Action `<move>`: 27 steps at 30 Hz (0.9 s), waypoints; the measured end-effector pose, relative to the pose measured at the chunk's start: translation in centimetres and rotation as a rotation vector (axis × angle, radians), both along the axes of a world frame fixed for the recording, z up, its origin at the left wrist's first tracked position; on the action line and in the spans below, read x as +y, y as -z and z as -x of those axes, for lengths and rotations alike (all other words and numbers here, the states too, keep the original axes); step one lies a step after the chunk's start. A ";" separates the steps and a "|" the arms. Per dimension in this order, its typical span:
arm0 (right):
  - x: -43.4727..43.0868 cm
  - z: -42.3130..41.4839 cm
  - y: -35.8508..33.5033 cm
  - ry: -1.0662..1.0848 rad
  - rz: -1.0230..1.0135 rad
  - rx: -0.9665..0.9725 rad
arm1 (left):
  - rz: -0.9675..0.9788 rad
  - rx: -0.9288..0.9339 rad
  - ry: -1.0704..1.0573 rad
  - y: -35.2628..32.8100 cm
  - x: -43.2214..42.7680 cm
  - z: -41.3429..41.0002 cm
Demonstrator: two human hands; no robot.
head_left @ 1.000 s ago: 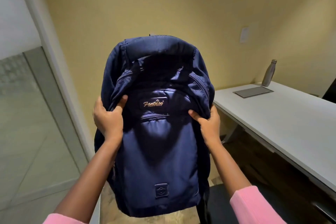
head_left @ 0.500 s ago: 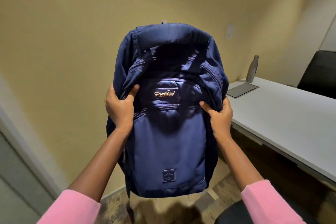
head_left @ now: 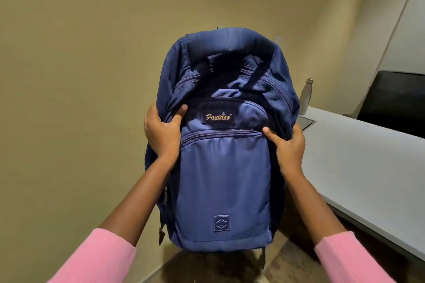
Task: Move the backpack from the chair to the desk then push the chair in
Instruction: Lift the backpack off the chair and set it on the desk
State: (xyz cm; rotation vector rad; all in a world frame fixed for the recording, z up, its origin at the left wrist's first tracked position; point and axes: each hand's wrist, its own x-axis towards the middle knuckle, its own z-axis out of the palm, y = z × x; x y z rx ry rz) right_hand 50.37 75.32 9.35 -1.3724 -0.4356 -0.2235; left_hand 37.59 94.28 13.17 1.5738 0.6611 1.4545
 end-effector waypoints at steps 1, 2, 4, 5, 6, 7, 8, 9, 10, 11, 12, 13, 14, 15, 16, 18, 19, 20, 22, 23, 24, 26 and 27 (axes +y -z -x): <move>0.5 -1.2 -0.2 0.008 0.002 -0.007 | -0.001 -0.002 0.012 0.0 0.5 -1.4; 0.9 -2.4 -0.3 0.017 -0.001 -0.011 | -0.001 -0.006 0.026 -0.1 1.1 -2.9; 1.9 -5.2 -0.7 0.035 -0.017 -0.010 | 0.000 -0.011 0.061 -0.3 2.1 -6.3; 2.3 -6.7 -0.8 0.049 -0.021 -0.010 | -0.001 -0.012 0.080 -0.4 2.7 -8.0; 2.7 -8.1 -0.9 0.067 -0.021 -0.010 | -0.004 -0.013 0.099 -0.5 3.2 -9.8; 3.1 -9.6 -0.9 0.086 -0.016 -0.010 | -0.007 -0.014 0.117 -0.6 3.7 -11.5; 3.5 -11.2 -0.9 0.104 -0.011 -0.009 | -0.011 -0.017 0.133 -0.5 4.3 -13.4; 3.9 -12.7 -0.7 0.121 -0.008 -0.006 | -0.013 -0.021 0.150 -0.3 4.8 -15.1; 4.3 -14.3 -0.6 0.138 -0.005 -0.001 | -0.014 -0.025 0.167 -0.2 5.3 -16.9; 4.7 -16.0 -0.6 0.151 0.002 0.004 | -0.010 -0.028 0.183 -0.2 5.8 -18.7; 5.1 -17.7 -0.6 0.161 0.018 0.012 | -0.003 -0.030 0.199 -0.2 6.3 -20.4; 5.5 -19.3 -0.7 0.175 0.038 0.021 | 0.004 -0.029 0.219 -0.2 6.7 -22.2; 5.8 -21.0 -0.7 0.194 0.054 0.028 | 0.007 -0.033 0.243 -0.2 7.0 -23.9; 6.1 -22.7 -0.7 0.209 0.064 0.031 | 0.009 -0.038 0.266 -0.2 7.3 -25.7; 6.3 -24.4 -0.6 0.221 0.071 0.030 | 0.014 -0.040 0.282 -0.1 7.5 -27.4; 6.6 -27.6 -0.6 0.240 0.092 0.032 | 0.024 -0.035 0.298 0.3 7.8 -30.6; 6.7 -29.2 -0.5 0.248 0.101 0.037 | 0.028 -0.028 0.307 0.5 7.9 -32.1; 6.8 -30.9 -0.3 0.254 0.106 0.042 | 0.032 -0.021 0.316 0.7 7.9 -33.7; 6.9 -34.4 0.0 0.259 0.121 0.050 | 0.033 -0.015 0.324 1.2 8.0 -36.9; 7.0 -36.2 0.2 0.256 0.130 0.052 | 0.030 -0.010 0.322 1.4 8.0 -38.5; 7.0 -38.1 0.5 0.249 0.135 0.054 | 0.023 0.000 0.315 1.7 7.9 -40.1; 7.2 -41.7 1.0 0.228 0.153 0.062 | 0.008 0.028 0.294 2.4 7.8 -43.1; 7.2 -43.5 1.2 0.214 0.165 0.068 | 0.002 0.041 0.281 2.8 7.6 -44.5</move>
